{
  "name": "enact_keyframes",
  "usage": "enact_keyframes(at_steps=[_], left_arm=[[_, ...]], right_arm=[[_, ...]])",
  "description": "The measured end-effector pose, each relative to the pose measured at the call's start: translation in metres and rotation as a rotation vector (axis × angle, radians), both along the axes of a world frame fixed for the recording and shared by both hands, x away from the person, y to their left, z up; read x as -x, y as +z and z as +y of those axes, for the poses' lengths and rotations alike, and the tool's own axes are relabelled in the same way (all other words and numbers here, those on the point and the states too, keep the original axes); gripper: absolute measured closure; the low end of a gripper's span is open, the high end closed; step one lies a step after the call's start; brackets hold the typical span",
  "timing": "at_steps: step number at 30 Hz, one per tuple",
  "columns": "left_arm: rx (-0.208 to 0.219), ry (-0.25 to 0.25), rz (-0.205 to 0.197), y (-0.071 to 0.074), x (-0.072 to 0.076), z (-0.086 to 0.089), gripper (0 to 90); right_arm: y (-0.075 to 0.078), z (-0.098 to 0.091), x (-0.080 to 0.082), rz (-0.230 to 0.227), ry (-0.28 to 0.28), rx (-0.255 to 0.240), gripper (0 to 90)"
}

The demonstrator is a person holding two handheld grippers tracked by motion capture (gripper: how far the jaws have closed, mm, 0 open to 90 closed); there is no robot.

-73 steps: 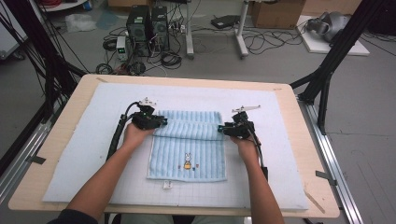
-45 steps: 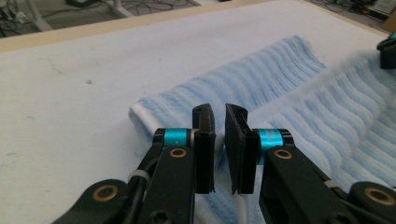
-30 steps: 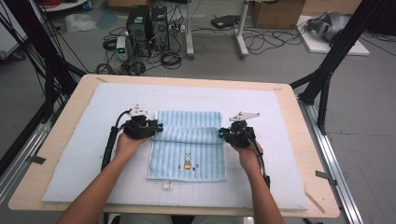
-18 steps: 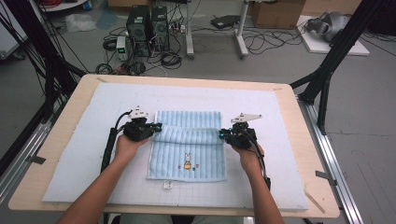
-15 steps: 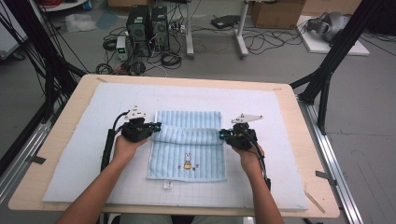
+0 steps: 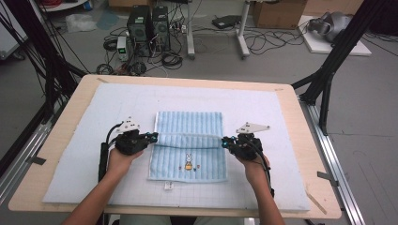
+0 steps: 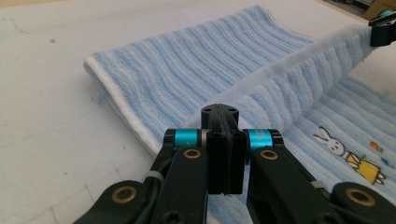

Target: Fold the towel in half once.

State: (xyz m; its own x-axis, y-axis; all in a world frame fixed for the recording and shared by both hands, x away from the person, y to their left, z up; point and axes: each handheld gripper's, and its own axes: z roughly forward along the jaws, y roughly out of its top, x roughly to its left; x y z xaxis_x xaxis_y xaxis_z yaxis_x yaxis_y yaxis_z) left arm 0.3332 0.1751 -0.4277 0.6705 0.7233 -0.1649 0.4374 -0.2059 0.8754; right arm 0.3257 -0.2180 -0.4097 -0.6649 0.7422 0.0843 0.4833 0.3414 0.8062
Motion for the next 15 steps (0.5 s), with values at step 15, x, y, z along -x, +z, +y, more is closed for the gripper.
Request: enact_keyframes(at_steps=[15], left_arm=[[0.027,-0.044,-0.038,0.003,0.048,0.007,89.7]], right_arm=[[-0.004,-0.004,0.041,-0.009,0.004,-0.001,82.6]])
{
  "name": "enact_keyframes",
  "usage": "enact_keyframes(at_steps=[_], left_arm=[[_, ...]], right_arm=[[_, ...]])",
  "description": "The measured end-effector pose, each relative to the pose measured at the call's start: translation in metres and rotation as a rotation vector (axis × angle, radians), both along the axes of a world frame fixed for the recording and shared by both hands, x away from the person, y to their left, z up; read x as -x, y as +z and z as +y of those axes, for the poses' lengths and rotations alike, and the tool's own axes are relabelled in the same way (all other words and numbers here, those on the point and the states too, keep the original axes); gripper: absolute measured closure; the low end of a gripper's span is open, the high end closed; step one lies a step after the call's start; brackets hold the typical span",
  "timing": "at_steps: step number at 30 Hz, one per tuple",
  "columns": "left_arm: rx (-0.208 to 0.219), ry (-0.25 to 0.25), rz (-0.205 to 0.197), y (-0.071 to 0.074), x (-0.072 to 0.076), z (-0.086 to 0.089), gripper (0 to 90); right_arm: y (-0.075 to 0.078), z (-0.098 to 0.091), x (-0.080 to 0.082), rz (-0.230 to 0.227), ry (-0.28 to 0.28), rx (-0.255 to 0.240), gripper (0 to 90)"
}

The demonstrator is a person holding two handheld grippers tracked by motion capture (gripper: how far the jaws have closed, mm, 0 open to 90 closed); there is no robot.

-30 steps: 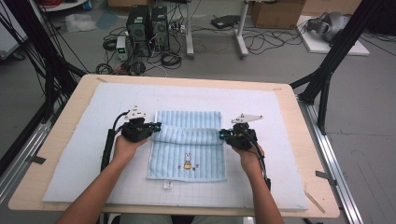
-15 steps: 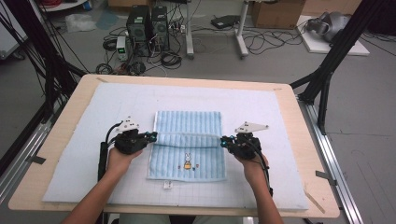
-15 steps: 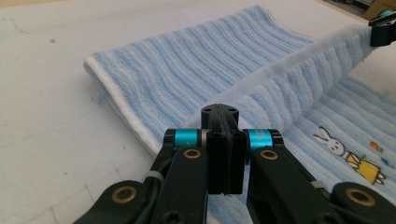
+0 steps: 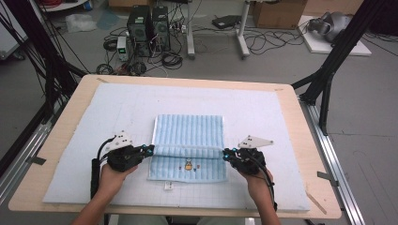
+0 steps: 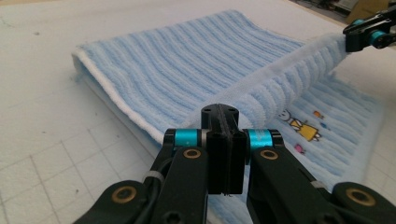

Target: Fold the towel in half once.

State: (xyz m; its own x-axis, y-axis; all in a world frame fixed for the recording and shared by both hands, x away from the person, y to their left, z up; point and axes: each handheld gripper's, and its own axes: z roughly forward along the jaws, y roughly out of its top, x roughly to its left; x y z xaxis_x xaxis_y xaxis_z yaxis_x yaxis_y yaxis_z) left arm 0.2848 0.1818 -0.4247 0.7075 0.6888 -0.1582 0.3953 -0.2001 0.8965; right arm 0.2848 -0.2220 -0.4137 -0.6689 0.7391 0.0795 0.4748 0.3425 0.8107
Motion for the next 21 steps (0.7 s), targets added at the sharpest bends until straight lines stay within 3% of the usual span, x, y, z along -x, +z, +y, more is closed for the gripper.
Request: enact_keyframes(at_steps=[6,15,16,17,19,21], left_arm=[[0.016,-0.033,-0.007,0.003,0.016,0.001,89.7],[0.003,-0.078,0.045,-0.005,0.029,0.002,89.3],[0.016,-0.081,0.057,-0.006,0.029,0.003,87.6],[0.029,-0.074,0.072,-0.006,0.028,0.004,80.2],[0.056,-0.04,0.077,-0.004,0.027,0.007,63.4],[0.07,-0.013,0.053,0.0,0.026,0.01,60.9]], right_arm=[[0.0,-0.004,0.016,-0.003,0.014,-0.016,82.6],[-0.009,-0.005,0.03,0.028,0.038,0.012,82.5],[-0.01,-0.005,0.031,0.03,0.042,0.017,82.2],[-0.01,-0.005,0.032,0.031,0.046,0.021,80.6],[-0.009,-0.007,0.033,0.036,0.052,0.021,68.7],[-0.006,-0.011,0.033,0.029,0.041,-0.013,65.2]])
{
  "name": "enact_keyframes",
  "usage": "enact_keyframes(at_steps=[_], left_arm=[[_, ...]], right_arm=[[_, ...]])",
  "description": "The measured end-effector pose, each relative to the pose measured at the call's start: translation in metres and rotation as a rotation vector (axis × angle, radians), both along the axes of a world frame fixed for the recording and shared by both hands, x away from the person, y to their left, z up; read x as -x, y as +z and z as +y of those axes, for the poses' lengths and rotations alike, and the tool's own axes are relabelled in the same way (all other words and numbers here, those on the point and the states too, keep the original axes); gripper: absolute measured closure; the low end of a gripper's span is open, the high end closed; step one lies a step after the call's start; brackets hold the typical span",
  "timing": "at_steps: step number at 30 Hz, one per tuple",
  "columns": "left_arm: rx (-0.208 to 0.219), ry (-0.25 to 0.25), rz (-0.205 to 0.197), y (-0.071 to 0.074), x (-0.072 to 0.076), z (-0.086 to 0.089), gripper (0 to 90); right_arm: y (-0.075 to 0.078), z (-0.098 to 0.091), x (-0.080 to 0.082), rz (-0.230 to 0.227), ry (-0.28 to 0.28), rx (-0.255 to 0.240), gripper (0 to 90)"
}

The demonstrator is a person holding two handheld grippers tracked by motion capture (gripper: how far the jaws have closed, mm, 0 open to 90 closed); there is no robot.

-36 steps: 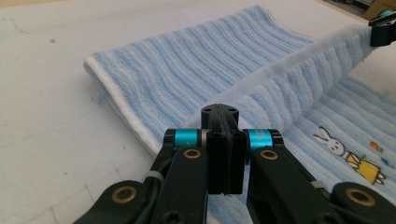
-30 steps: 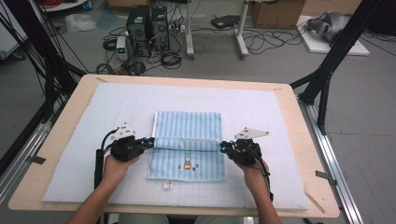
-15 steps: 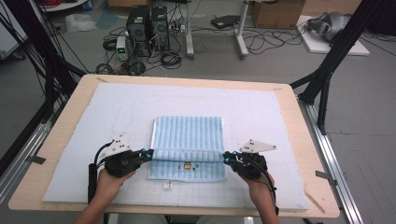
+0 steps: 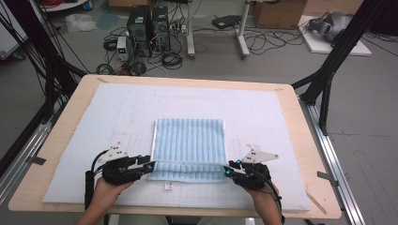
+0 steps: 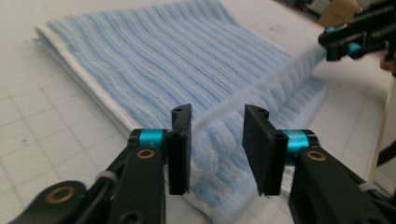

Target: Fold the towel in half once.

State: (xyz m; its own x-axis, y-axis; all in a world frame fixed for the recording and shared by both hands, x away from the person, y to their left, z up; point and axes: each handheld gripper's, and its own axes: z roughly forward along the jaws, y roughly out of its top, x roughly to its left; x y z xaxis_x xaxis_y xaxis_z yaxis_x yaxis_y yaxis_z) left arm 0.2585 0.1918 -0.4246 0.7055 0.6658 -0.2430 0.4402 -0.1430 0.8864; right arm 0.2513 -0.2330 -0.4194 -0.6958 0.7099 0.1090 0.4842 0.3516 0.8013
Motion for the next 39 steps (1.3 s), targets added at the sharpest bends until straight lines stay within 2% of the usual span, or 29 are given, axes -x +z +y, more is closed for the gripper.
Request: enact_keyframes(at_steps=[2,4,6,8,12,16,17,19,23,25,29,33,38,39], left_arm=[[0.014,0.029,-0.008,0.003,-0.002,0.003,57.2],[0.031,0.05,-0.006,0.003,-0.006,0.006,57.1],[0.034,0.07,-0.001,0.002,-0.01,0.009,56.6],[0.029,0.08,0.001,0.001,-0.013,0.01,56.6],[0.024,0.087,0.006,-0.001,-0.018,0.011,56.5],[0.007,0.088,0.015,-0.004,-0.022,0.008,56.7],[0.003,0.085,0.017,-0.004,-0.024,0.006,57.0],[0.001,0.085,0.018,-0.005,-0.027,0.004,57.1],[0.004,0.075,0.026,-0.007,-0.037,0.0,57.2],[-0.001,0.073,0.034,-0.008,-0.044,-0.003,57.3],[-0.019,0.072,0.031,-0.009,-0.056,-0.006,61.0],[-0.031,0.096,0.015,-0.007,-0.067,-0.006,62.0],[-0.065,0.109,-0.027,-0.007,-0.086,-0.007,67.7],[-0.076,0.108,-0.021,-0.007,-0.091,-0.008,69.3]], right_arm=[[0.004,-0.005,0.0,-0.018,-0.021,-0.036,64.6],[0.006,-0.007,-0.002,-0.026,-0.045,-0.051,64.9],[0.004,-0.006,-0.007,-0.026,-0.074,-0.048,65.1],[0.0,-0.001,-0.012,-0.005,-0.073,-0.028,65.0],[-0.009,0.017,-0.014,0.036,0.006,0.01,65.0],[-0.021,0.031,-0.013,0.092,0.087,0.114,64.9],[-0.022,0.031,-0.011,0.078,0.088,0.117,64.8],[-0.019,0.03,-0.011,0.084,0.094,0.111,64.4],[-0.011,0.023,-0.015,0.048,0.063,0.031,61.2],[-0.009,0.021,-0.024,0.028,0.042,0.01,58.3],[-0.009,0.021,-0.041,0.009,0.005,0.005,52.6],[-0.005,0.021,-0.047,-0.006,-0.02,0.023,48.9],[-0.002,0.014,-0.058,-0.012,-0.026,0.019,57.5],[-0.003,0.014,-0.061,-0.01,-0.029,0.022,59.7]])
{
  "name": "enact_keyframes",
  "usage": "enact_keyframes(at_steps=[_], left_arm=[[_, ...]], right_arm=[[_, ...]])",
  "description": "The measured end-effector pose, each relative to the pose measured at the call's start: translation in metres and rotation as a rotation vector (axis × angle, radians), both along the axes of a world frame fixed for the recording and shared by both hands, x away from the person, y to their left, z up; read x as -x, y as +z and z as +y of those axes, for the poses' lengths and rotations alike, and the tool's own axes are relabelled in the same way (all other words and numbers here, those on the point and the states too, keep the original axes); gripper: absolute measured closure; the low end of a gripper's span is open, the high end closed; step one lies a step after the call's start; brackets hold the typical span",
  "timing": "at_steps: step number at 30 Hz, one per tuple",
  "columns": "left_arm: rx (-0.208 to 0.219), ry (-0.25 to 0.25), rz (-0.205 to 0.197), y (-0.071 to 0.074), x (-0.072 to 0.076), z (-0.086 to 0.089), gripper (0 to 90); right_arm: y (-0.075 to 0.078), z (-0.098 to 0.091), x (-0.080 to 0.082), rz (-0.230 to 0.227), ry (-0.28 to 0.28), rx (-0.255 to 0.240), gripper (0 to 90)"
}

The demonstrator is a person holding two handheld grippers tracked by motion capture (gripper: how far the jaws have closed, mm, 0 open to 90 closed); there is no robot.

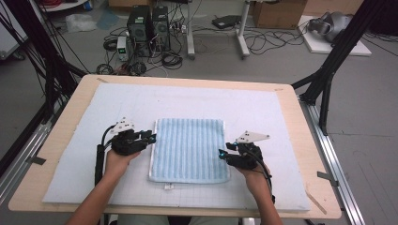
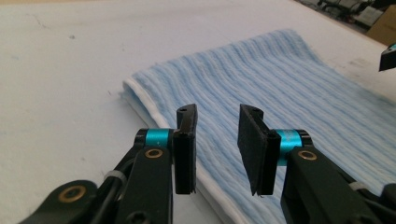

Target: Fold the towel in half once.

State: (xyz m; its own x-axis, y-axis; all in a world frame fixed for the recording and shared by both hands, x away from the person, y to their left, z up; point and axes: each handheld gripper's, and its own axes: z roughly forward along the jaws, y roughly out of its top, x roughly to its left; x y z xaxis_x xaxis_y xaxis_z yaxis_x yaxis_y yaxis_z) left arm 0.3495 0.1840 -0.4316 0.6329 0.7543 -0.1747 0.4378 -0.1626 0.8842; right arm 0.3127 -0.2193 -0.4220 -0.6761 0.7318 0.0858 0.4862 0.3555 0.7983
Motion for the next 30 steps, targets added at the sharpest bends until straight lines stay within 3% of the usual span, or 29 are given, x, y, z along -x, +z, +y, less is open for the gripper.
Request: enact_keyframes(at_steps=[2,4,6,8,10,13,16,20,23,25,26,28,30], left_arm=[[-0.03,0.013,0.037,0.0,-0.011,-0.001,71.2],[0.001,0.025,0.064,-0.001,-0.021,-0.001,71.5],[0.001,0.024,0.067,-0.003,-0.029,-0.003,72.5],[0.002,0.027,0.044,-0.006,-0.035,-0.006,75.0],[-0.033,0.001,0.071,-0.009,-0.042,-0.01,82.4],[-0.046,0.007,0.082,-0.012,-0.053,-0.017,83.7],[-0.084,0.029,0.098,-0.014,-0.063,-0.021,83.9],[-0.132,0.057,0.111,-0.019,-0.071,-0.023,82.6],[-0.148,0.079,0.096,-0.019,-0.073,-0.024,80.9],[-0.143,0.083,0.101,-0.02,-0.073,-0.023,80.9],[-0.138,0.086,0.101,-0.02,-0.074,-0.023,81.0],[-0.136,0.087,0.105,-0.02,-0.074,-0.023,81.2],[-0.134,0.085,0.11,-0.02,-0.075,-0.023,81.3]], right_arm=[[-0.001,-0.001,-0.007,0.011,-0.009,-0.003,60.5],[-0.002,-0.001,-0.013,0.011,-0.008,-0.01,62.7],[-0.002,-0.001,-0.019,0.016,-0.018,-0.018,62.6],[-0.001,-0.002,-0.026,0.012,-0.027,-0.022,64.0],[-0.001,0.0,-0.036,0.022,-0.033,-0.023,66.1],[-0.002,0.006,-0.054,0.028,-0.035,-0.014,69.2],[-0.004,0.016,-0.075,0.043,-0.037,0.005,69.6],[-0.007,0.023,-0.097,0.039,-0.075,0.035,63.5],[-0.013,0.02,-0.106,0.045,-0.117,0.041,63.6],[-0.021,0.018,-0.11,0.072,-0.126,0.087,65.0],[-0.023,0.015,-0.11,0.064,-0.128,0.076,67.3],[-0.022,0.011,-0.11,0.065,-0.175,0.107,64.8],[-0.023,0.007,-0.111,0.092,-0.196,0.06,65.2]])
